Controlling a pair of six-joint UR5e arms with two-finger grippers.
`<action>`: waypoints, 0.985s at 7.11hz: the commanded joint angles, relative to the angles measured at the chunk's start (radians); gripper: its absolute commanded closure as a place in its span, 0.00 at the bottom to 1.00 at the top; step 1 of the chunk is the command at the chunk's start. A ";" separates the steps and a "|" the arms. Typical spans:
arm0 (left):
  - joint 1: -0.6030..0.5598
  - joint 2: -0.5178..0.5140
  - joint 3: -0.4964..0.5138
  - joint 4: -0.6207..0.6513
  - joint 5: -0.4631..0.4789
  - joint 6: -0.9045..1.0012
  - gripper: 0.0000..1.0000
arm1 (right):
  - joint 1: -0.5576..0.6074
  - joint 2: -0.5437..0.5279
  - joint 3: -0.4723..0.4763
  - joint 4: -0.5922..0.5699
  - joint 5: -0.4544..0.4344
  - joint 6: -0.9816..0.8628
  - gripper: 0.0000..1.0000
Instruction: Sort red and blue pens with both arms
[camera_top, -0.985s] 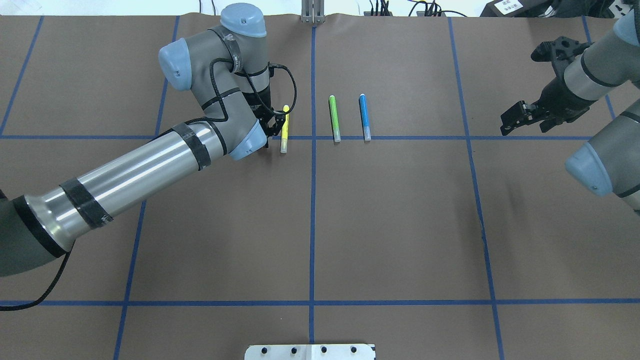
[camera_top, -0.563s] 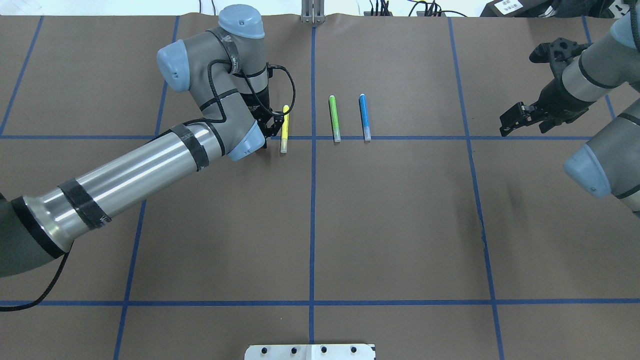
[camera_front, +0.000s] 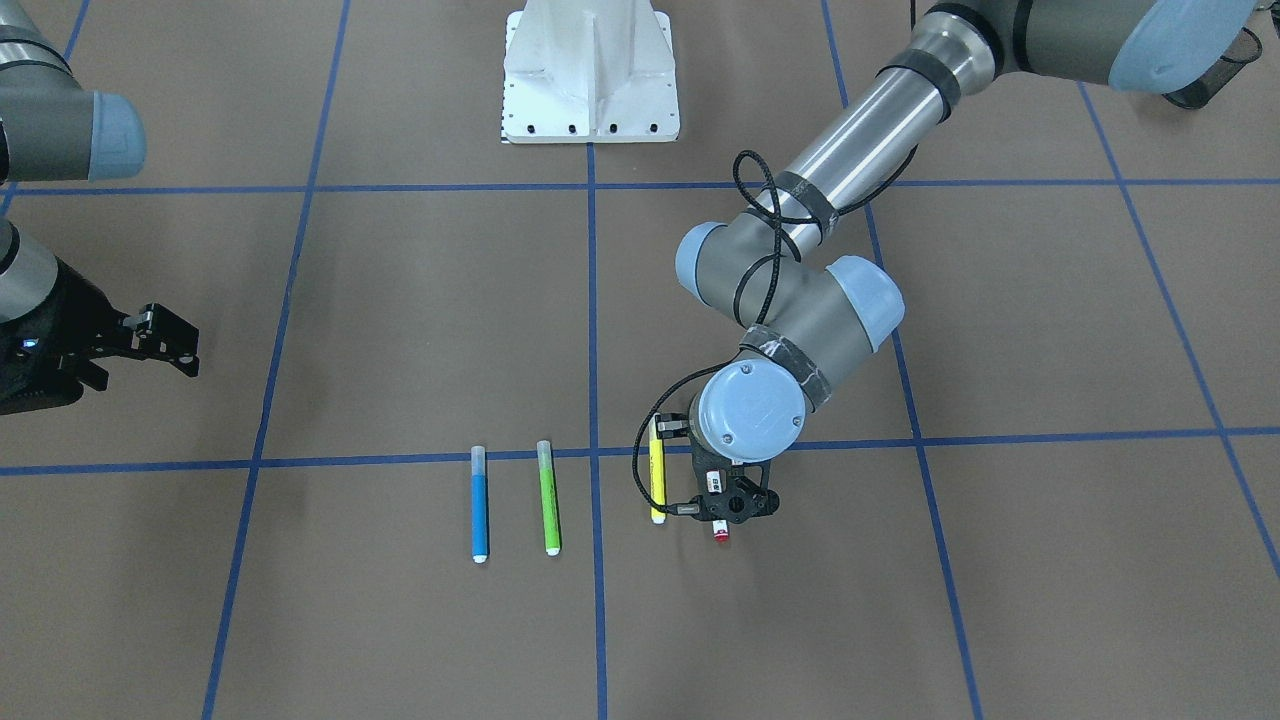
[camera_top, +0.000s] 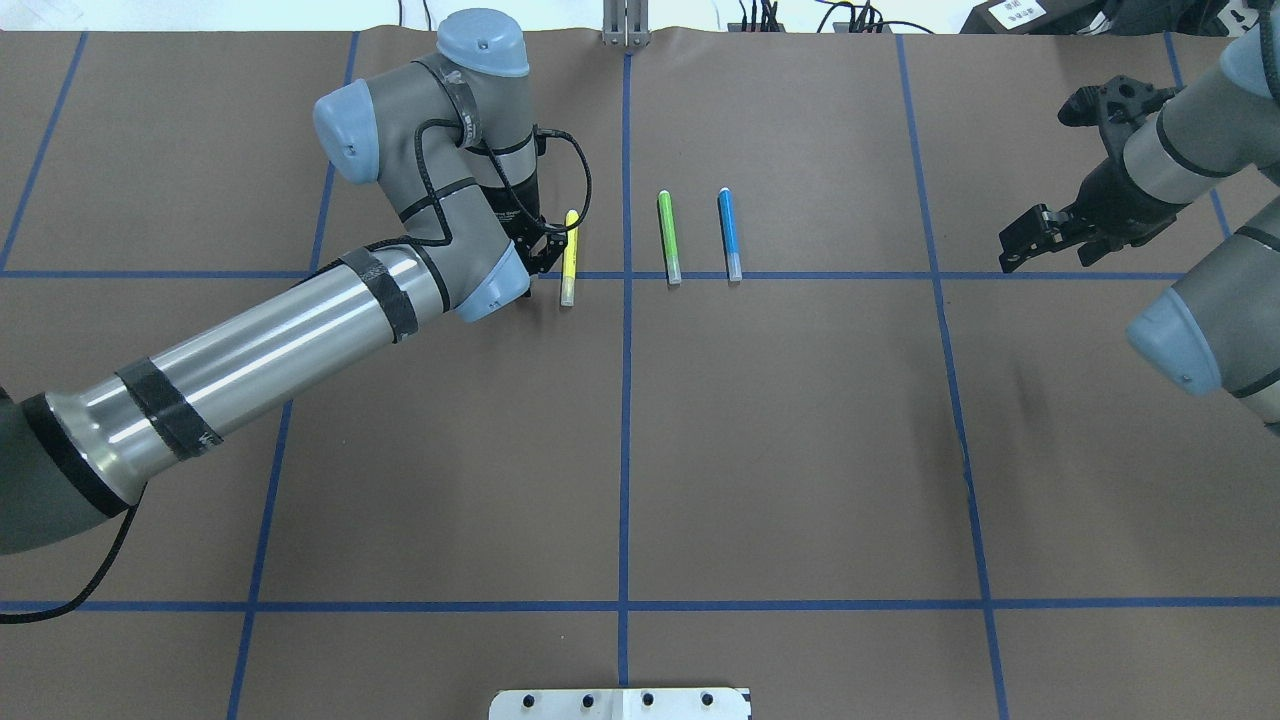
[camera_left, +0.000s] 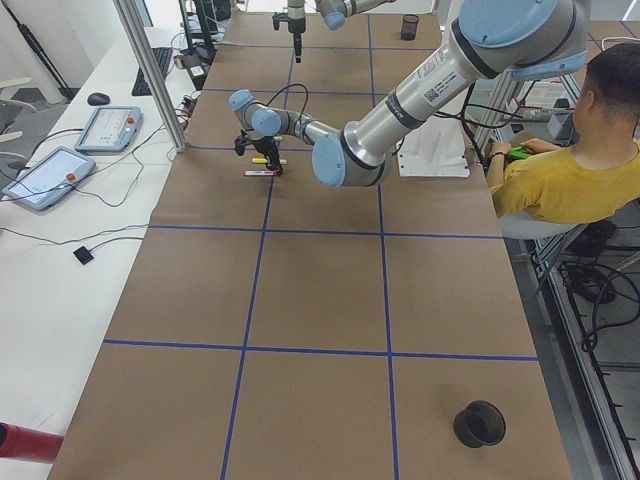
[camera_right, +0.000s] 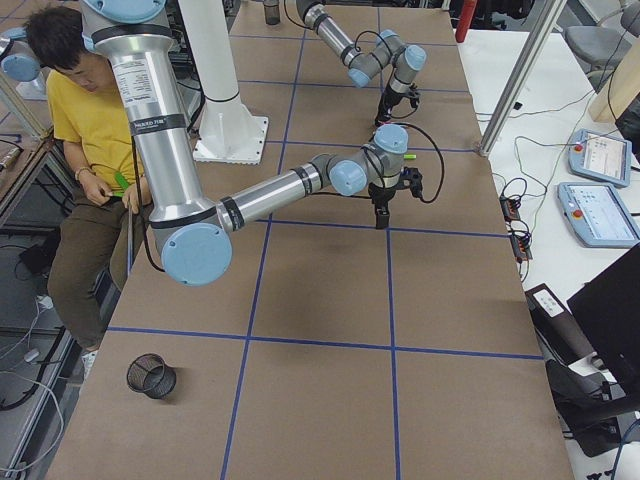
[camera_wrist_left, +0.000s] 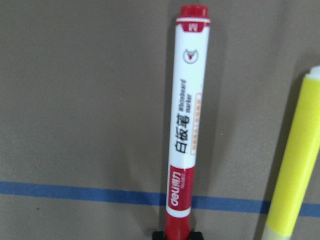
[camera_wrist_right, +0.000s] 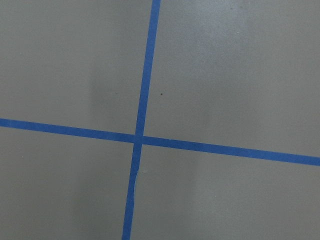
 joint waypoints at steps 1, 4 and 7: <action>-0.001 0.033 -0.066 0.005 0.000 -0.001 1.00 | 0.000 0.001 0.000 0.000 0.000 0.000 0.01; -0.017 0.069 -0.192 0.043 0.002 -0.001 1.00 | 0.000 0.000 0.002 0.000 0.000 0.000 0.01; -0.024 0.216 -0.492 0.202 0.002 0.025 1.00 | 0.000 0.000 0.002 0.000 0.002 0.000 0.01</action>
